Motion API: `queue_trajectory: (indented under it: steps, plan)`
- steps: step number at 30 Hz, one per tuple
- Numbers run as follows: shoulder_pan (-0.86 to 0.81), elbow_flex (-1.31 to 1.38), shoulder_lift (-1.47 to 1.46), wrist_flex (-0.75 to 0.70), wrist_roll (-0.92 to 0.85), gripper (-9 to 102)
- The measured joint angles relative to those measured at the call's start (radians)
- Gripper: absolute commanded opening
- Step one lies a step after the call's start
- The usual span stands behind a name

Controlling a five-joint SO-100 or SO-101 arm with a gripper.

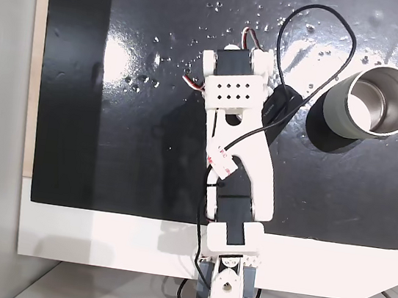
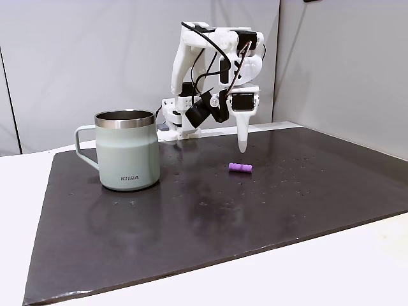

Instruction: Grasp a pengrip and put it in the cup.

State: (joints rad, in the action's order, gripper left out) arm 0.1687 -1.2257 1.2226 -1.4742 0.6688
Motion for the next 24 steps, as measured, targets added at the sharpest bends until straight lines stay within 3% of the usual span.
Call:
queue_trajectory:
  steps: [18,24]
  plan:
    - [-0.064,0.244,-0.272,-0.049,-0.135,27]
    - [-0.064,0.31,-0.336,-0.054,-0.146,24]
